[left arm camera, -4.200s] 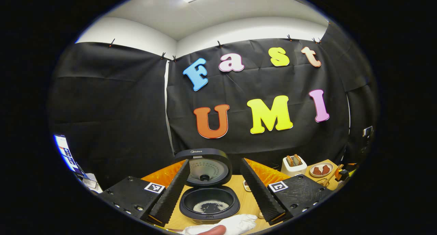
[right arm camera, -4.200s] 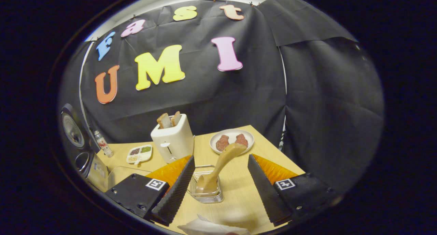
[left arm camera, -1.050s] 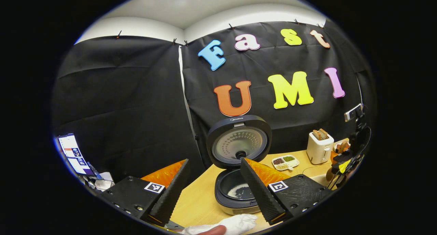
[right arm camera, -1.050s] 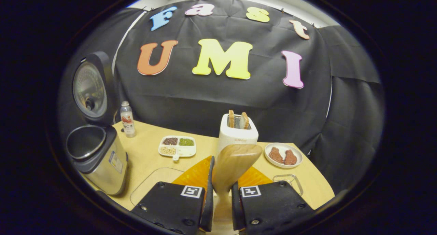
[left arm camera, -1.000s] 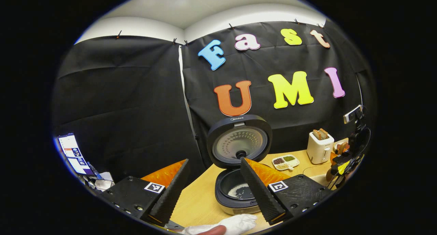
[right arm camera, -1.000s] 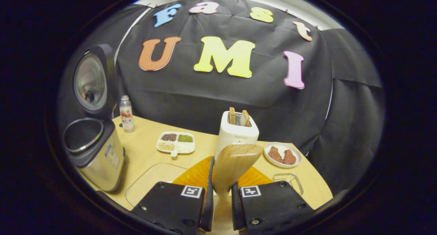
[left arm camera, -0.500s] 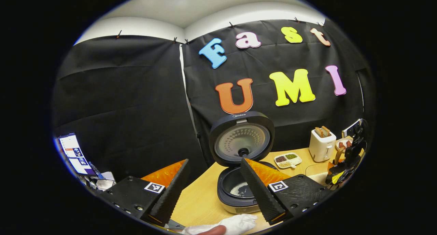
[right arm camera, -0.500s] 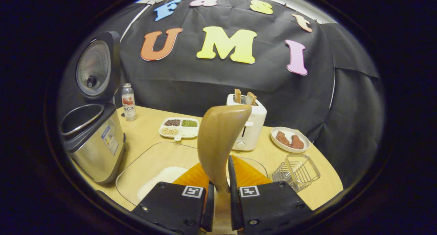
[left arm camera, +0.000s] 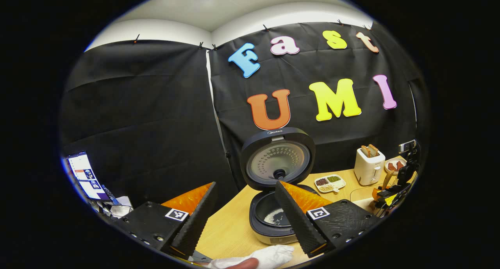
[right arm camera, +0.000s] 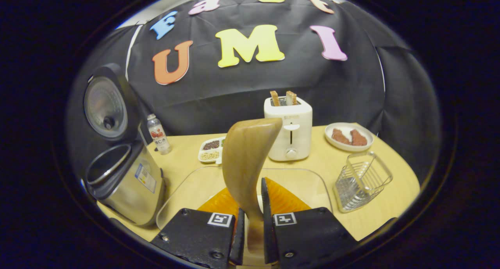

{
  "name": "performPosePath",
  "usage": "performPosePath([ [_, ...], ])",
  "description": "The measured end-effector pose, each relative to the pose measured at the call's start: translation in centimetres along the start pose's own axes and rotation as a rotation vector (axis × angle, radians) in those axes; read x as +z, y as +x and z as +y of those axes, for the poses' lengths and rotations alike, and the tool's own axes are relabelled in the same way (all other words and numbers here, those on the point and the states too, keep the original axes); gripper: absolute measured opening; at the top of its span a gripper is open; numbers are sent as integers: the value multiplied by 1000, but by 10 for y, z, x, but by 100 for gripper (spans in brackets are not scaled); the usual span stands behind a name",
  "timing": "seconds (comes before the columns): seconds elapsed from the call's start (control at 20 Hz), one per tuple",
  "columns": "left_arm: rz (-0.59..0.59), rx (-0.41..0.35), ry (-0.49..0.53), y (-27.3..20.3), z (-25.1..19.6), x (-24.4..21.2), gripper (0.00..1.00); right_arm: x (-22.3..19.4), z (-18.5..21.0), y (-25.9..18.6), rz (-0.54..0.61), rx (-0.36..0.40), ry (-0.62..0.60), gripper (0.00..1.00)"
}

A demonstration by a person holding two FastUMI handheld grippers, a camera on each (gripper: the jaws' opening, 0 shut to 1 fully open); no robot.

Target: Close the left gripper, press the button to open the rice cooker; take a wooden spoon from the chopstick holder with the right hand, scoop a spoonful of rice and pour it into the rice cooker, then put the wooden spoon back into the chopstick holder.

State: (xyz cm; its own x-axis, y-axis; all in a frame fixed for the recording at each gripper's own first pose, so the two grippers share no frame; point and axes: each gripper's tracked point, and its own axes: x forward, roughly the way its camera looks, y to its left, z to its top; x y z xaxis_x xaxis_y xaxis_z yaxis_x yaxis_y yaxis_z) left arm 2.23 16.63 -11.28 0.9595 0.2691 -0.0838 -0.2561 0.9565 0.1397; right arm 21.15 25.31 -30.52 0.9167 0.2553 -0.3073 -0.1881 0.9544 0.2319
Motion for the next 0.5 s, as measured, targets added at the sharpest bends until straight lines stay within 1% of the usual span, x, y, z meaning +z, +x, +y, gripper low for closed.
performPosePath([
  [0.05,2,2,0,0,1,-1,95,-1,0,1,2,5,38,21],
  [0.1,2,3,0,-1,1,-1,95,0,0,1,5,17,79,25],
  [0.2,2,3,3,-1,2,0,95,-2,5,1,11,47,185,25],
  [0.25,2,3,4,-1,2,-1,95,-2,4,1,18,51,231,25],
  [0.5,3,0,3,-2,2,-1,95,-4,5,3,28,89,396,26],
])
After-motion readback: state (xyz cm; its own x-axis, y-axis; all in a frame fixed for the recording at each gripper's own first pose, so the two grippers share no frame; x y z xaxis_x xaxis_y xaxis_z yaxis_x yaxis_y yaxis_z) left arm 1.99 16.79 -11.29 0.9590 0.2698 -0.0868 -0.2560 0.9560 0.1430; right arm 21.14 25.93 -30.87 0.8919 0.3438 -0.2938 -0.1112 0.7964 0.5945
